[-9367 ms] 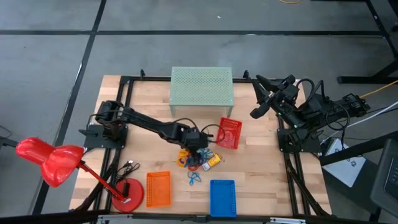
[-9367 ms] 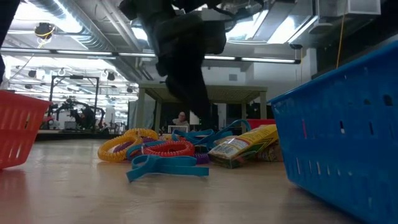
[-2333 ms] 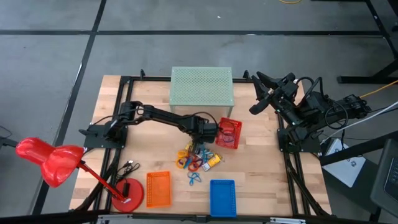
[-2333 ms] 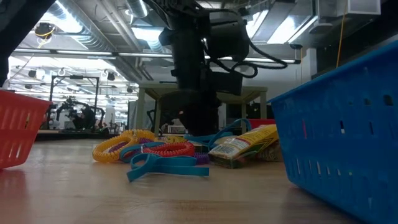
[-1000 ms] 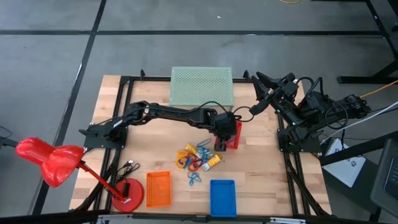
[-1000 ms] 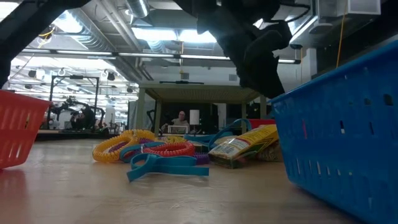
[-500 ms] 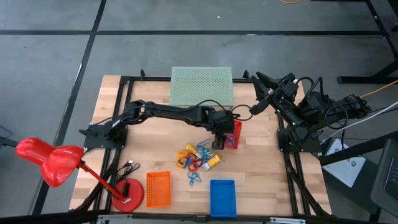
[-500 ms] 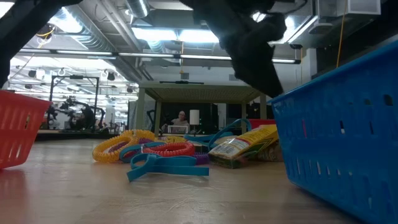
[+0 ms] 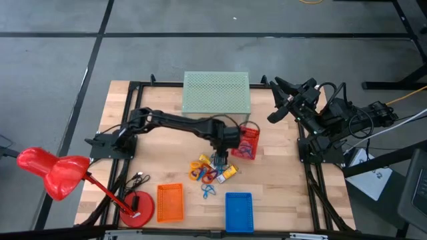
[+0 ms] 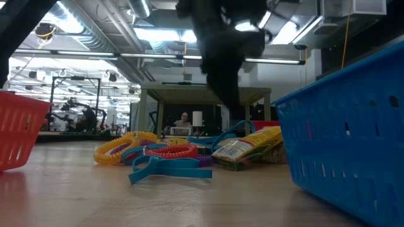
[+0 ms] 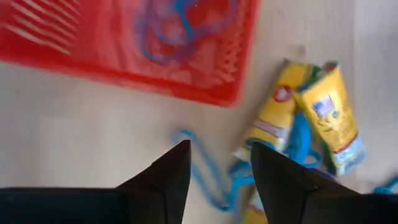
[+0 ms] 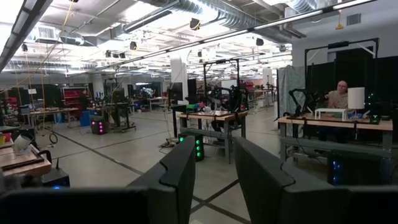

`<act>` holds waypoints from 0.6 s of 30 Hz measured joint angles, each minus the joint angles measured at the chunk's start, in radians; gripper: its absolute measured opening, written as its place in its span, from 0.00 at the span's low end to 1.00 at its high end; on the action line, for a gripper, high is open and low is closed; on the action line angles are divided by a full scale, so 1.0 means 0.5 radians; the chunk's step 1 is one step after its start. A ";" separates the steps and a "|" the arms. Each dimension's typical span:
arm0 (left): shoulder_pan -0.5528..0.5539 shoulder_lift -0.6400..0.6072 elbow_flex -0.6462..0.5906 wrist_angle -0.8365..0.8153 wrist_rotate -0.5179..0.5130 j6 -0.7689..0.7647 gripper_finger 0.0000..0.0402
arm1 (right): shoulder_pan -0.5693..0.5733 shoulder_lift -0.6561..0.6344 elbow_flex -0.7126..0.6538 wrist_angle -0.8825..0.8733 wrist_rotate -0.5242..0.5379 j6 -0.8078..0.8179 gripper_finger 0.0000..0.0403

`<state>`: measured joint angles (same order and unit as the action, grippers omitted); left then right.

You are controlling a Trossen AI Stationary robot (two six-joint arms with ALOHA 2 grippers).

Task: Pick & Place Office Desk Supplies
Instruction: Put the blue rubber band into the red basket

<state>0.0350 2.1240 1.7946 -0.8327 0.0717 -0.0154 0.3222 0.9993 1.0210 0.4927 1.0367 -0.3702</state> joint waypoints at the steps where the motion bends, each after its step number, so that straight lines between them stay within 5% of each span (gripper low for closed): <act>1: -0.006 0.002 -0.062 0.066 0.007 -0.050 0.41 | 0.000 -0.001 0.000 -0.001 0.000 0.000 0.28; 18: 0.041 0.037 -0.279 0.257 -0.227 -0.203 0.39 | 0.000 -0.001 0.000 -0.001 0.001 -0.001 0.28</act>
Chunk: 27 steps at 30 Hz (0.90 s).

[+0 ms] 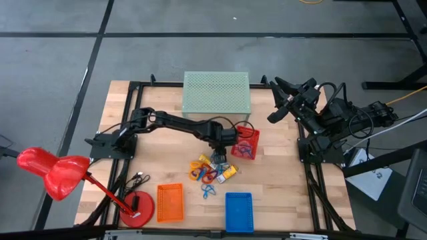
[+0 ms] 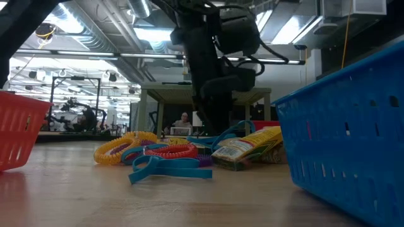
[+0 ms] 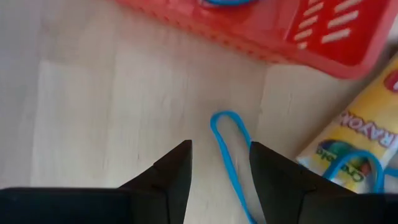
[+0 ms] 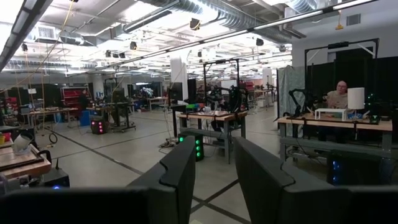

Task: Pick & Place Office Desk Supplies
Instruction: Put the blue rubber band into the red basket

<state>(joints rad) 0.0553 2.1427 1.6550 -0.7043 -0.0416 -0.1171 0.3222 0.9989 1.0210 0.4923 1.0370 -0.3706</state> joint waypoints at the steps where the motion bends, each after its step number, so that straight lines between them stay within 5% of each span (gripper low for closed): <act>1: 0.006 0.006 0.005 0.012 -0.003 -0.002 0.38 | 0.000 0.000 0.000 -0.001 0.000 0.000 0.28; 12: 0.039 0.029 -0.031 0.015 -0.063 -0.073 0.33 | 0.000 0.000 0.000 0.000 0.006 -0.001 0.28; 27: 0.038 0.009 -0.019 0.051 0.121 -0.215 0.35 | 0.000 0.000 0.000 -0.001 0.005 -0.008 0.28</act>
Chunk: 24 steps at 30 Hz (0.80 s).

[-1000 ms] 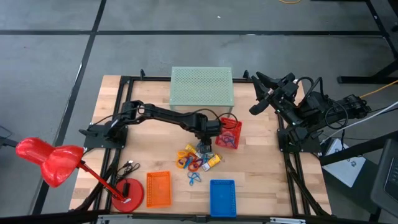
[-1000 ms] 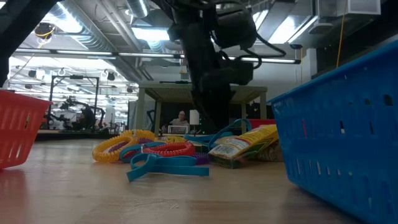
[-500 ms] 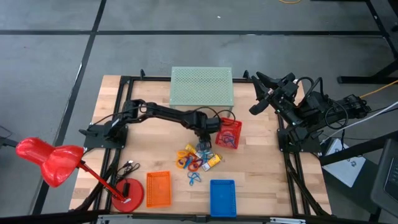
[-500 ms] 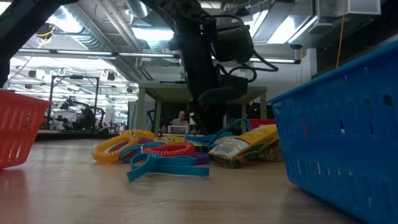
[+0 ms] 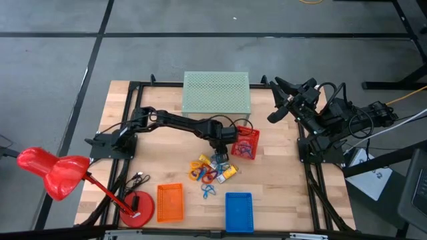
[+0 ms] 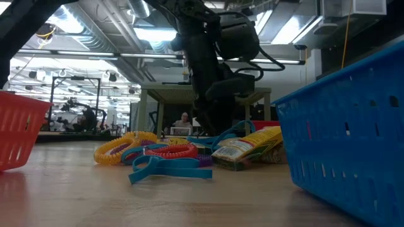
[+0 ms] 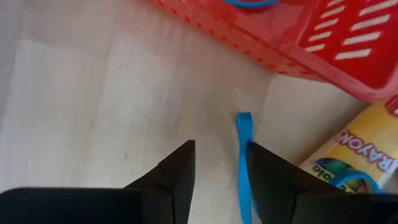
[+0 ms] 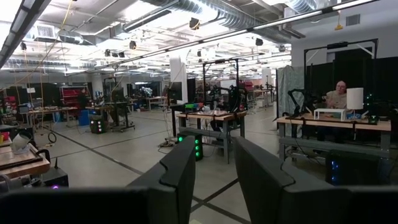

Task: Pick & Place Office Desk Supplies
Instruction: Put the blue rubber band into the red basket

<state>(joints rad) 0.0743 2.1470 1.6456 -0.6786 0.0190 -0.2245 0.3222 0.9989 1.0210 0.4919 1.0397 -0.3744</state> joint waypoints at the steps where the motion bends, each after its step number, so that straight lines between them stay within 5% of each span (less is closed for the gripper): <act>1: 0.002 -0.007 0.003 0.012 0.000 0.000 0.35 | 0.000 0.000 0.000 0.001 0.000 0.000 0.28; 14: -0.017 0.018 -0.017 0.049 0.109 -0.098 0.35 | -0.001 0.000 0.000 0.000 -0.001 0.010 0.28; 24: -0.012 0.099 -0.011 0.057 -0.106 -0.204 0.35 | 0.000 0.001 0.000 0.000 -0.008 0.015 0.28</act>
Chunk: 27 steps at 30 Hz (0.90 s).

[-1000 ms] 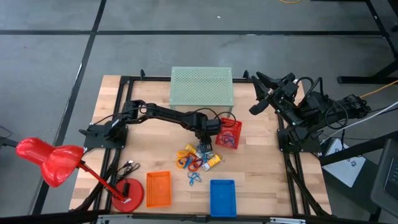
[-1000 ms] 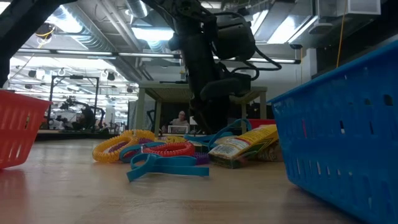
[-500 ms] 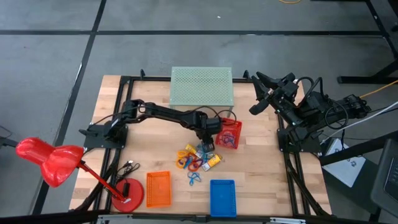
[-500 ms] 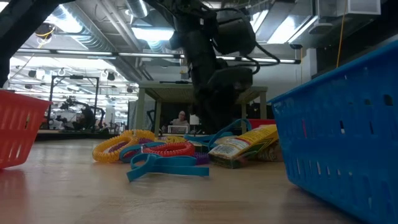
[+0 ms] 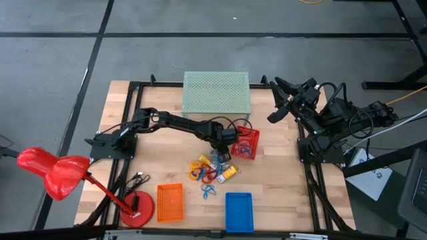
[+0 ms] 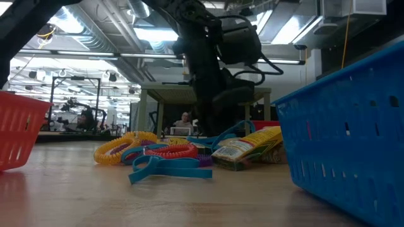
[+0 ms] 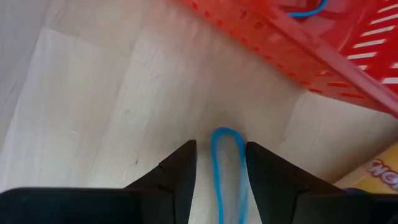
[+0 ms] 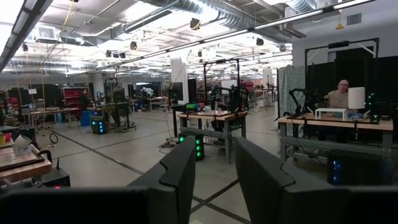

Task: Pick & Place Office Desk Supplies
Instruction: Put the blue rubber band into the red basket

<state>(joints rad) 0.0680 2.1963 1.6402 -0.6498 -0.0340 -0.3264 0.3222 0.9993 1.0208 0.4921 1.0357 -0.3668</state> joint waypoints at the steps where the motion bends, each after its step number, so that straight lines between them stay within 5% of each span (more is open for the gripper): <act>1: -0.004 0.006 0.001 0.000 0.002 -0.002 0.35 | 0.000 0.000 0.000 0.000 0.000 0.000 0.28; 5: -0.028 0.011 0.000 -0.004 -0.010 0.021 0.30 | 0.000 0.000 0.000 0.000 0.000 -0.005 0.28; 12: -0.020 -0.012 -0.005 0.006 0.107 0.033 0.03 | -0.001 0.000 0.000 0.000 0.001 -0.014 0.28; 21: 0.000 -0.050 0.160 0.010 0.384 0.020 0.01 | 0.000 0.000 0.000 0.000 0.002 -0.015 0.28; 27: 0.002 -0.050 0.340 -0.084 0.380 0.019 0.01 | -0.001 0.000 0.000 0.000 0.009 -0.016 0.28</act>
<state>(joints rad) 0.0692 2.1712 1.8103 -0.6918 0.1560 -0.3168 0.3218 0.9991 1.0206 0.4922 1.0401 -0.3746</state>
